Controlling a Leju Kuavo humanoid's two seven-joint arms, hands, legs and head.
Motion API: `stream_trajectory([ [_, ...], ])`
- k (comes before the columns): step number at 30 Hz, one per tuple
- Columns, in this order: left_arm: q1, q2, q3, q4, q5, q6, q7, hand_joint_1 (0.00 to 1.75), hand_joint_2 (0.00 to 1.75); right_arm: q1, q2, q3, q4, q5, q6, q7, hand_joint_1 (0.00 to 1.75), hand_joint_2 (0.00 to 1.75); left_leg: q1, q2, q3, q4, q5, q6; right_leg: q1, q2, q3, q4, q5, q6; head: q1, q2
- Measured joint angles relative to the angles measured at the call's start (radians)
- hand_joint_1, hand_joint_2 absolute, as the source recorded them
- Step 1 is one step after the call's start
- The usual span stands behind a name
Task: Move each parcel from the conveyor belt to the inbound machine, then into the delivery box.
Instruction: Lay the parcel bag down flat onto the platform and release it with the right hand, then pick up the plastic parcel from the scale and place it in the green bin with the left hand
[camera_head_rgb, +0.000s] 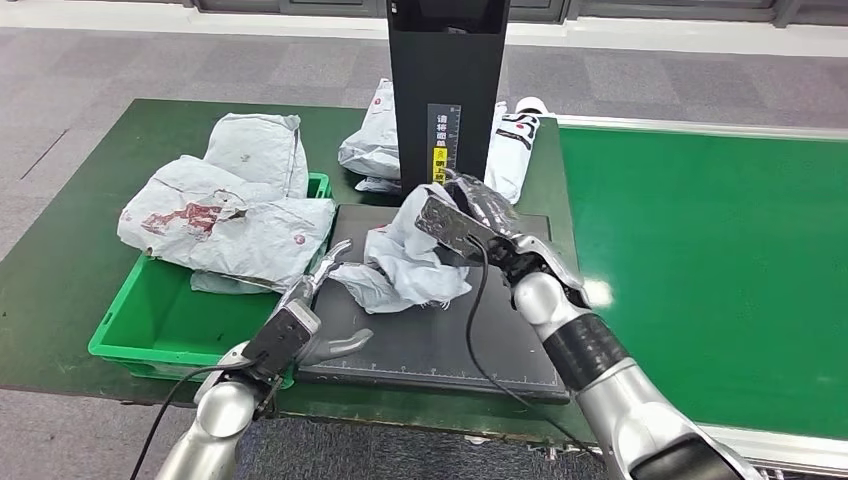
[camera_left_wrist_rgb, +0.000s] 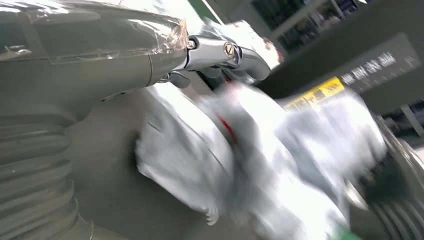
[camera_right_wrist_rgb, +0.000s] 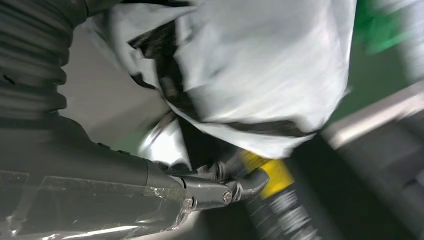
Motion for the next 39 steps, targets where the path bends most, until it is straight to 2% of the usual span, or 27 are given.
stream_trajectory([
  [1, 0.017, -0.001, 0.012, -0.017, -0.009, 0.0, 0.005, 0.0, 1.75, 0.038, -0.023, -0.001, -0.063, 0.07, -0.014, 0.028, 0.0, 0.0, 0.0, 0.0, 0.0, 0.0, 0.0, 0.0, 0.0, 0.0, 0.0, 0.0, 0.0, 0.0, 0.0, 0.0],
  [4, 0.066, -0.007, 0.046, -0.069, -0.032, 0.0, 0.025, 0.0, 1.75, 0.176, -0.084, -0.023, -0.278, 0.269, -0.059, 0.123, 0.0, 0.0, 0.0, 0.0, 0.0, 0.0, -0.002, 0.001, 0.0, -0.001, 0.0, -0.001, -0.001, 0.0, 0.0, 0.0],
  [7, 0.101, -0.016, 0.071, -0.115, -0.045, 0.0, 0.041, 0.0, 1.75, 0.314, -0.118, -0.085, -0.483, 0.415, -0.082, 0.197, 0.0, 0.0, 0.0, 0.0, -0.001, 0.0, -0.003, 0.002, 0.0, -0.002, 0.0, -0.001, -0.002, 0.001, 0.0, 0.0],
  [11, 0.126, -0.029, 0.089, -0.152, -0.055, -0.002, 0.055, 0.0, 1.75, 0.45, -0.133, -0.171, -0.671, 0.537, -0.095, 0.263, 0.0, 0.0, 0.0, 0.0, -0.001, 0.0, -0.004, 0.002, 0.0, -0.001, 0.0, -0.001, -0.003, 0.001, 0.0, 0.0],
  [14, 0.129, -0.039, 0.097, -0.167, -0.06, -0.009, 0.062, 0.0, 1.75, 0.542, -0.14, -0.235, -0.789, 0.575, -0.103, 0.272, 0.0, 0.0, 0.0, 0.0, 0.0, 0.0, -0.004, 0.002, 0.0, -0.002, 0.001, -0.002, -0.003, 0.001, 0.0, 0.0],
  [21, 0.131, -0.044, 0.098, -0.179, -0.061, -0.014, 0.066, 0.0, 1.75, 0.648, -0.163, -0.282, -0.89, 0.581, -0.131, 0.272, 0.0, 0.0, 0.0, 0.001, 0.0, 0.0, -0.004, 0.002, 0.0, -0.001, 0.001, -0.001, -0.002, 0.002, 0.0, 0.0],
  [24, 0.134, -0.046, 0.098, -0.181, -0.065, -0.016, 0.068, 0.0, 1.75, 0.675, -0.165, -0.299, -0.922, 0.54, -0.224, 0.249, 0.0, 0.0, 0.0, 0.001, 0.001, 0.0, -0.004, 0.002, 0.0, -0.001, 0.002, -0.001, -0.002, 0.002, 0.0, 0.0],
  [27, 0.135, -0.051, 0.097, -0.181, -0.096, -0.004, 0.07, 0.0, 1.75, 0.701, -0.164, -0.324, -0.955, 0.445, -0.36, 0.188, 0.0, 0.0, 0.0, 0.001, 0.001, 0.0, -0.004, 0.002, 0.0, -0.001, 0.002, -0.001, -0.002, 0.002, 0.0, 0.0],
  [29, 0.135, -0.054, 0.095, -0.181, -0.119, 0.008, 0.072, 0.0, 1.75, 0.714, -0.163, -0.339, -0.972, 0.397, -0.417, 0.155, 0.0, 0.0, 0.0, 0.001, 0.001, 0.0, -0.004, 0.002, 0.0, -0.001, 0.002, -0.001, -0.002, 0.002, 0.0, 0.0],
  [37, 0.134, -0.06, 0.094, -0.181, -0.141, 0.018, 0.074, 0.0, 1.75, 0.738, -0.158, -0.352, -0.997, 0.36, -0.445, 0.13, 0.0, 0.0, 0.0, 0.001, 0.001, 0.0, -0.004, 0.002, 0.0, -0.001, 0.001, -0.001, -0.002, 0.002, 0.0, 0.0],
  [39, 0.133, -0.06, 0.09, -0.181, -0.173, 0.035, 0.072, 0.0, 1.75, 0.739, -0.154, -0.352, -1.001, 0.316, -0.46, 0.096, 0.0, 0.87, 0.0, 0.001, 0.001, 0.0, -0.004, 0.002, 0.0, -0.001, 0.001, -0.001, -0.002, 0.002, 0.0, 0.0],
])
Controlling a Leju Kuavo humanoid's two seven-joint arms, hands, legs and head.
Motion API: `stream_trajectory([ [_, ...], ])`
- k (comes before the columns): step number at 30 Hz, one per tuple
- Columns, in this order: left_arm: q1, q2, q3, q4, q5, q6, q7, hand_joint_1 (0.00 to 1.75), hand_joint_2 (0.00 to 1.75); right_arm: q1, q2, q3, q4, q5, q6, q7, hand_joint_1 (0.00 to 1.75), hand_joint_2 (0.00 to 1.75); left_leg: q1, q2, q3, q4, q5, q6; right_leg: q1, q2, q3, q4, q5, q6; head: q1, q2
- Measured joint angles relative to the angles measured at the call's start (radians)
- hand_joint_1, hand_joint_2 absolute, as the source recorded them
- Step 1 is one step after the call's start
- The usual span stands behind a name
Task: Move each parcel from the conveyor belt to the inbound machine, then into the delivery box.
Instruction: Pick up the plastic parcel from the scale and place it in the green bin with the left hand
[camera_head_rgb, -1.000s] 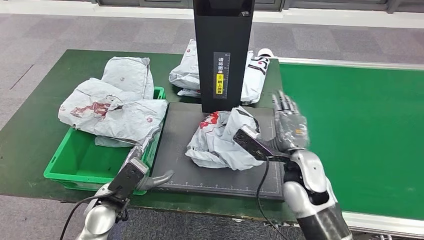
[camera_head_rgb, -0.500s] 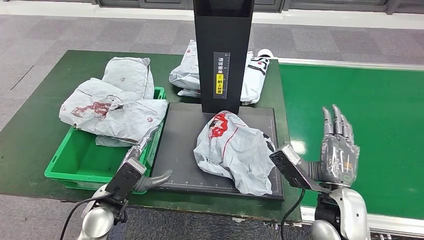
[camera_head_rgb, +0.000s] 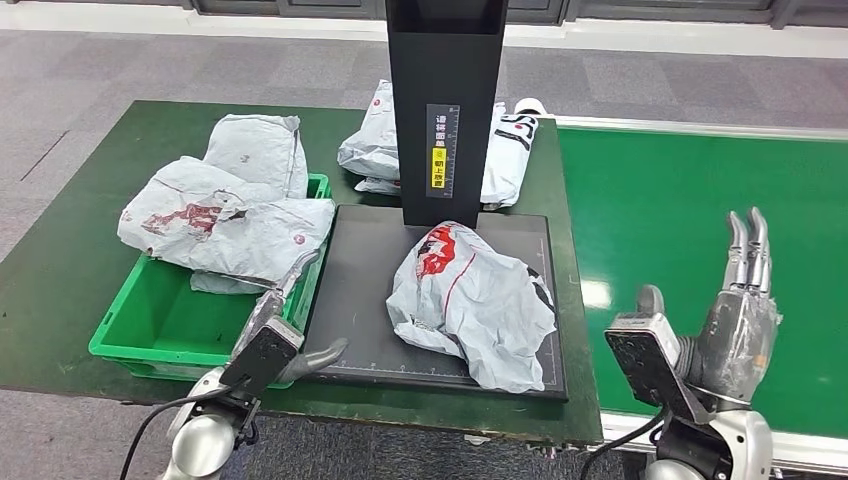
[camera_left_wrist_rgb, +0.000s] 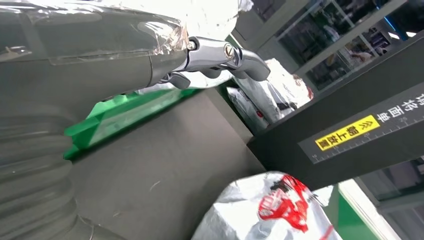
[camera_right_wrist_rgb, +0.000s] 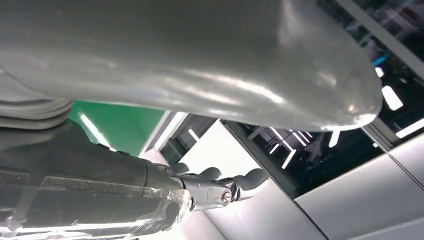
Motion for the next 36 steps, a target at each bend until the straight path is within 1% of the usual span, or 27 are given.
stream_trajectory([
  [1, -0.003, 0.0, -0.007, 0.0, -0.043, 0.021, -0.004, 0.0, 1.75, 0.0, 0.006, -0.002, -0.002, -0.059, -0.001, -0.044, 0.0, 1.31, 0.0, 0.0, 0.0, 0.0, 0.0, 0.0, 0.0, 0.0, 0.0, 0.0, 0.0, 0.0, 0.0, 0.0],
  [2, -0.011, 0.001, -0.019, 0.001, -0.101, 0.05, -0.009, 0.0, 1.75, 0.001, 0.013, -0.005, -0.003, -0.151, 0.007, -0.103, 0.0, 1.75, 0.0, 0.0, 0.0, 0.0, 0.0, 0.0, 0.0, 0.0, 0.0, 0.0, 0.0, 0.0, 0.0, 0.0],
  [4, -0.04, 0.006, -0.063, 0.006, -0.257, 0.118, -0.018, 0.0, 1.75, 0.001, 0.036, -0.015, -0.006, -0.406, 0.062, -0.232, 0.0, 1.75, 0.0, -0.001, 0.0, 0.0, 0.0, 0.0, 0.0, -0.001, 0.0, 0.0, 0.0, 0.0, 0.0, 0.0],
  [6, -0.087, 0.014, -0.127, 0.018, -0.407, 0.167, -0.013, 0.0, 1.75, 0.002, 0.061, -0.025, -0.004, -0.633, 0.147, -0.309, 0.0, 1.75, 0.0, -0.001, 0.0, 0.0, 0.0, 0.0, 0.0, -0.002, 0.001, 0.0, 0.0, 0.0, 0.0, 0.0],
  [7, -0.114, 0.018, -0.162, 0.028, -0.467, 0.178, -0.007, 0.0, 1.75, 0.002, 0.074, -0.029, -0.001, -0.707, 0.191, -0.329, 0.0, 1.75, 0.0, -0.001, 0.0, 0.0, 0.001, 0.0, 0.0, -0.002, 0.001, 0.0, 0.0, 0.0, 0.0, 0.0],
  [9, -0.173, 0.025, -0.236, 0.057, -0.551, 0.185, 0.008, 0.0, 1.75, 0.002, 0.099, -0.034, 0.015, -0.8, 0.265, -0.351, 0.0, 1.75, 0.0, -0.001, 0.0, 0.0, 0.001, 0.001, 0.0, -0.002, 0.001, 0.0, 0.0, 0.0, 0.0, 0.0],
  [12, -0.266, 0.034, -0.349, 0.129, -0.605, 0.174, 0.018, 0.0, 1.75, 0.001, 0.13, -0.039, 0.046, -0.854, 0.313, -0.359, 0.0, 1.75, 0.0, -0.001, 0.0, 0.0, 0.001, 0.001, -0.001, -0.002, 0.001, 0.0, 0.001, 0.001, 0.0, 0.0],
  [15, -0.341, 0.039, -0.445, 0.214, -0.633, 0.155, 0.025, 0.0, 1.75, 0.008, 0.157, -0.052, 0.06, -0.865, 0.324, -0.361, 0.0, 1.75, 0.0, -0.001, 0.001, 0.0, 0.001, 0.001, -0.002, -0.002, 0.001, 0.0, 0.001, 0.001, 0.0, 0.0],
  [19, -0.42, 0.046, -0.555, 0.347, -0.646, 0.144, 0.029, 0.0, 1.75, 0.037, 0.188, -0.083, 0.062, -0.881, 0.335, -0.375, 0.0, 1.75, 0.0, -0.001, 0.001, 0.0, 0.001, 0.001, -0.002, -0.001, 0.001, 0.0, 0.001, 0.001, 0.0, 0.0],
  [22, -0.459, 0.052, -0.608, 0.424, -0.645, 0.144, 0.024, 0.0, 1.75, 0.052, 0.204, -0.101, 0.062, -0.889, 0.343, -0.379, 0.0, 1.75, 0.0, -0.001, 0.001, 0.0, 0.001, 0.001, -0.002, 0.0, 0.001, 0.0, 0.001, 0.001, 0.0, 0.0],
  [27, -0.502, 0.058, -0.657, 0.502, -0.642, 0.135, 0.019, 0.0, 1.75, 0.059, 0.222, -0.117, 0.063, -0.887, 0.356, -0.381, 0.0, 1.75, 0.0, -0.001, 0.001, 0.0, 0.001, 0.001, -0.002, 0.0, 0.001, 0.0, 0.001, 0.001, 0.0, 0.0],
  [28, -0.511, 0.059, -0.666, 0.518, -0.641, 0.13, 0.017, 0.2, 1.75, 0.059, 0.226, -0.119, 0.063, -0.884, 0.359, -0.38, 0.0, 1.75, 0.0, -0.001, 0.001, 0.0, 0.001, 0.001, -0.002, 0.0, 0.001, 0.0, 0.001, 0.001, 0.0, 0.0],
  [31, -0.536, 0.058, -0.693, 0.568, -0.634, 0.108, 0.008, 1.51, 1.75, 0.058, 0.238, -0.12, 0.064, -0.876, 0.371, -0.378, 0.0, 1.75, 0.0, -0.001, 0.001, 0.0, 0.001, 0.001, -0.002, 0.0, 0.001, 0.0, 0.001, 0.001, 0.0, 0.0],
  [32, -0.544, 0.056, -0.702, 0.587, -0.63, 0.101, 0.002, 1.75, 1.75, 0.056, 0.243, -0.121, 0.064, -0.874, 0.374, -0.377, 0.0, 1.75, 0.0, -0.001, 0.001, 0.0, 0.001, 0.001, -0.002, 0.0, 0.001, 0.0, 0.001, 0.001, 0.0, 0.0],
  [36, -0.569, 0.044, -0.736, 0.662, -0.624, 0.093, -0.014, 1.75, 1.75, 0.05, 0.258, -0.122, 0.068, -0.871, 0.379, -0.374, 0.0, 1.75, 0.0, -0.001, 0.001, 0.0, 0.001, 0.001, -0.002, 0.0, 0.001, 0.0, 0.001, 0.001, 0.0, 0.0],
])
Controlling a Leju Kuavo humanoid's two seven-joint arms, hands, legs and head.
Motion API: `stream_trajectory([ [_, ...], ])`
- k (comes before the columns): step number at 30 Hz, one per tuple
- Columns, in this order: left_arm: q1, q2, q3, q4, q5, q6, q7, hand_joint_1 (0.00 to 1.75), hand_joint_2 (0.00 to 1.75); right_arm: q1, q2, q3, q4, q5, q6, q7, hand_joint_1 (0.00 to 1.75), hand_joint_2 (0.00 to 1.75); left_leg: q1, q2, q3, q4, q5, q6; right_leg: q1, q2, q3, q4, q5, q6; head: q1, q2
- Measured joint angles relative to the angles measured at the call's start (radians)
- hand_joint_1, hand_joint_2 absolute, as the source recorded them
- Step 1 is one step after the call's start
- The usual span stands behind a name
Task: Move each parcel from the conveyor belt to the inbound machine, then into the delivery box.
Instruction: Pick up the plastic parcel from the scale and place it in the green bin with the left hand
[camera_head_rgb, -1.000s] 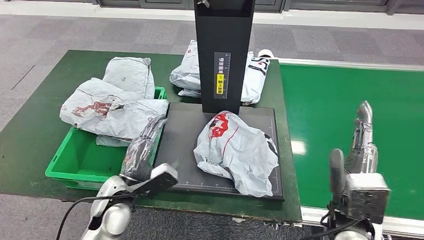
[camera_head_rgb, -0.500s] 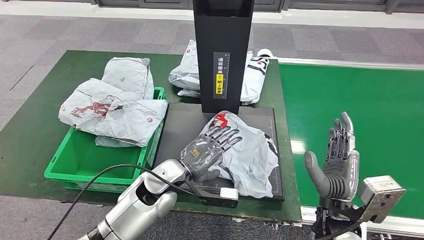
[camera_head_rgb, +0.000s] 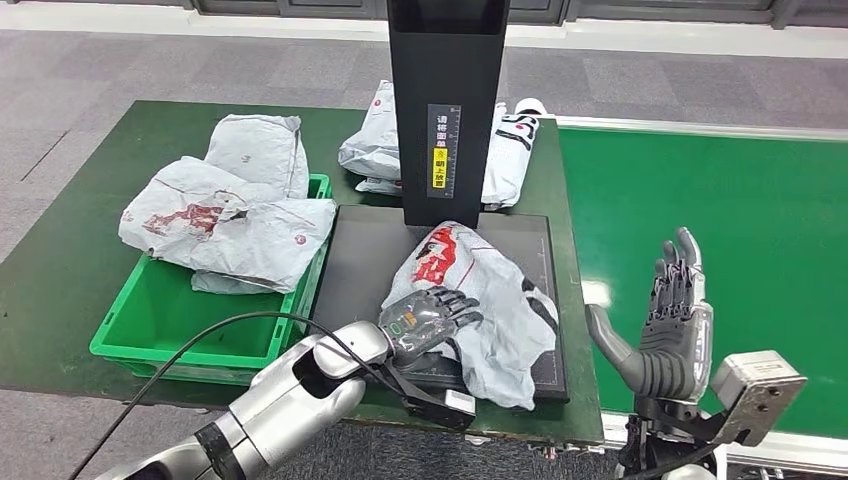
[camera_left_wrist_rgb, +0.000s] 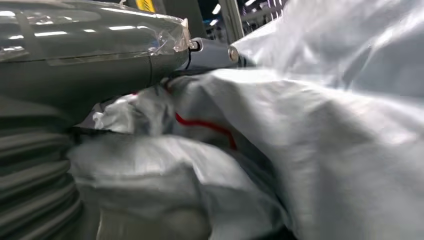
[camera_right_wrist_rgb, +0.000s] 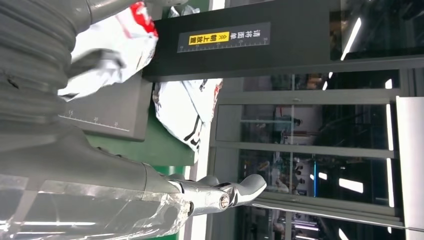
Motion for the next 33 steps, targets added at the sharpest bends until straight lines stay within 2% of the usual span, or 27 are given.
stream_trajectory([
  [10, -0.013, -0.041, -0.031, 0.112, 0.056, 0.037, -0.005, 1.75, 1.75, 0.001, 0.008, -0.01, 0.01, -0.005, 0.007, -0.009, 0.0, 1.75, 0.0, 0.0, 0.0, 0.0, 0.0, 0.0, 0.0, 0.0, 0.0, 0.0, 0.0, 0.0, 0.0, 0.0],
  [23, -0.005, -0.059, -0.031, 0.143, 0.068, 0.064, 0.007, 1.75, 1.75, 0.002, 0.008, -0.01, 0.01, -0.01, 0.006, -0.011, 0.0, 1.75, 0.0, 0.0, 0.0, 0.0, 0.0, 0.0, 0.0, 0.0, 0.0, 0.0, 0.0, 0.0, 0.0, 0.0],
  [26, 0.002, -0.06, -0.03, 0.138, 0.07, 0.101, 0.044, 1.75, 1.75, 0.004, 0.008, -0.01, 0.01, -0.012, -0.005, -0.014, 0.0, 1.75, 0.0, 0.0, 0.0, 0.0, 0.0, 0.0, 0.0, 0.0, 0.0, 0.0, 0.0, 0.0, 0.0, 0.0],
  [29, 0.017, -0.056, -0.009, 0.114, 0.051, 0.178, 0.112, 1.75, 1.75, 0.013, 0.013, -0.014, 0.009, -0.014, -0.023, -0.016, 0.0, 1.75, 0.0, 0.0, 0.0, 0.0, 0.0, 0.0, 0.0, 0.0, 0.0, 0.0, 0.0, 0.0, 0.0, 0.0],
  [33, 0.036, -0.03, 0.109, 0.012, 0.008, 0.262, 0.182, 1.75, 1.75, 0.035, 0.023, -0.028, -0.002, -0.014, -0.043, -0.016, 0.0, 1.75, 0.0, 0.0, -0.001, 0.0, 0.0, 0.0, 0.0, 0.0, 0.0, 0.0, 0.0, 0.0, 0.0, 0.0],
])
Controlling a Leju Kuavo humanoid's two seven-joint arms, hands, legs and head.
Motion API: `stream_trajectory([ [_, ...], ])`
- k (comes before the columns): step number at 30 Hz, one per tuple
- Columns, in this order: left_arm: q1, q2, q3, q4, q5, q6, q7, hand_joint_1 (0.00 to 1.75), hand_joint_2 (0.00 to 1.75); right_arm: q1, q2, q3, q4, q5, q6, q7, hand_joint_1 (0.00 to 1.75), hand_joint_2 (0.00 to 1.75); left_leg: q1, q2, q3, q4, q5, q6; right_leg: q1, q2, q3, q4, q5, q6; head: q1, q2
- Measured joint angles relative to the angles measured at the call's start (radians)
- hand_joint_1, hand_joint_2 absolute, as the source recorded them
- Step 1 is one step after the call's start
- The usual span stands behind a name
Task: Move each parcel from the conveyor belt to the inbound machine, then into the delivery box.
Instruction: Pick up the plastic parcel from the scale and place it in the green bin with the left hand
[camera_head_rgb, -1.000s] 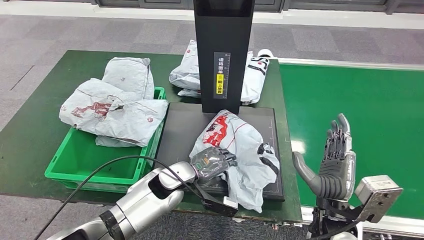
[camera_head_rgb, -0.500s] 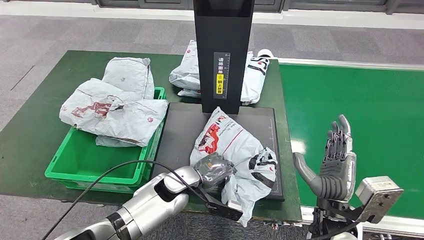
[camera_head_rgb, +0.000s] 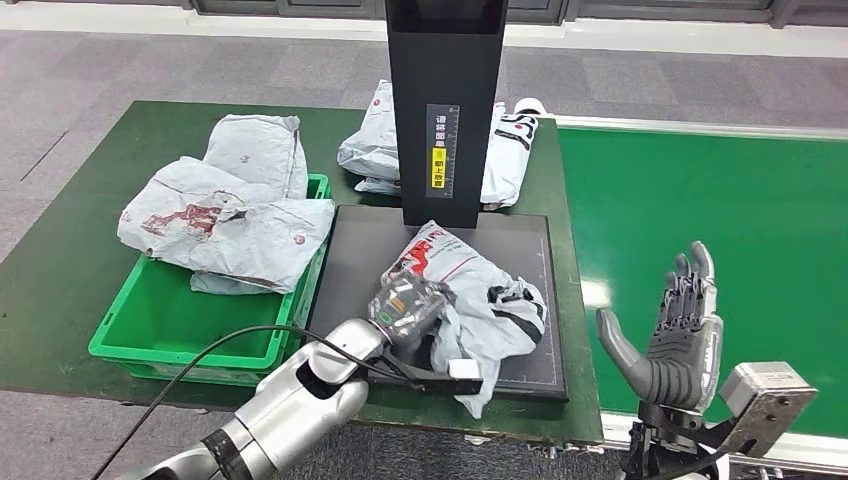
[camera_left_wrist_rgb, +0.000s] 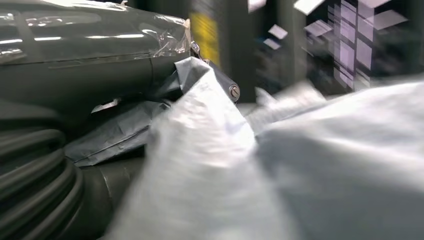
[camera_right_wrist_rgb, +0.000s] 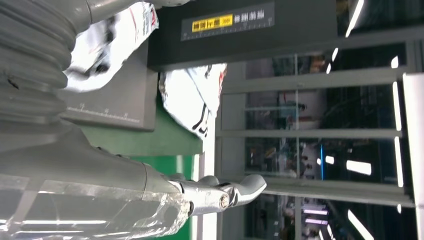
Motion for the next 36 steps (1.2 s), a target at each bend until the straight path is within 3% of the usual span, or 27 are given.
stream_trajectory([
  [6, 0.014, 0.036, 0.215, -0.251, -0.064, 0.005, 0.019, 1.75, 1.75, 0.013, 0.014, -0.022, -0.008, 0.001, -0.005, 0.002, 0.0, 1.75, 0.0, 0.0, 0.0, 0.0, 0.001, -0.001, 0.001, 0.0, -0.001, 0.001, 0.0, 0.0, 0.0, 0.0],
  [14, -0.015, 0.06, 0.343, -0.449, -0.08, -0.003, 0.064, 1.75, 1.75, 0.021, 0.014, -0.023, -0.008, -0.001, -0.009, 0.0, 0.0, 1.75, 0.0, 0.0, -0.001, 0.0, 0.001, -0.001, 0.0, 0.0, -0.001, 0.001, 0.0, 0.0, 0.0, 0.0],
  [26, -0.115, 0.072, 0.456, -0.453, -0.035, -0.04, 0.106, 1.75, 1.75, 0.008, 0.0, -0.024, 0.042, 0.012, -0.019, 0.021, 0.0, 1.75, 0.0, 0.0, -0.001, 0.0, 0.001, 0.0, 0.0, 0.0, -0.001, 0.001, 0.0, 0.0, 0.0, 0.0],
  [36, -0.172, 0.072, 0.488, -0.415, -0.017, -0.063, 0.114, 1.75, 1.75, -0.008, -0.015, -0.023, 0.081, 0.02, -0.003, 0.034, 0.0, 1.75, 0.0, 0.0, -0.001, 0.0, 0.001, 0.0, 0.0, 0.0, -0.001, 0.001, 0.0, 0.0, 0.0, 0.0],
])
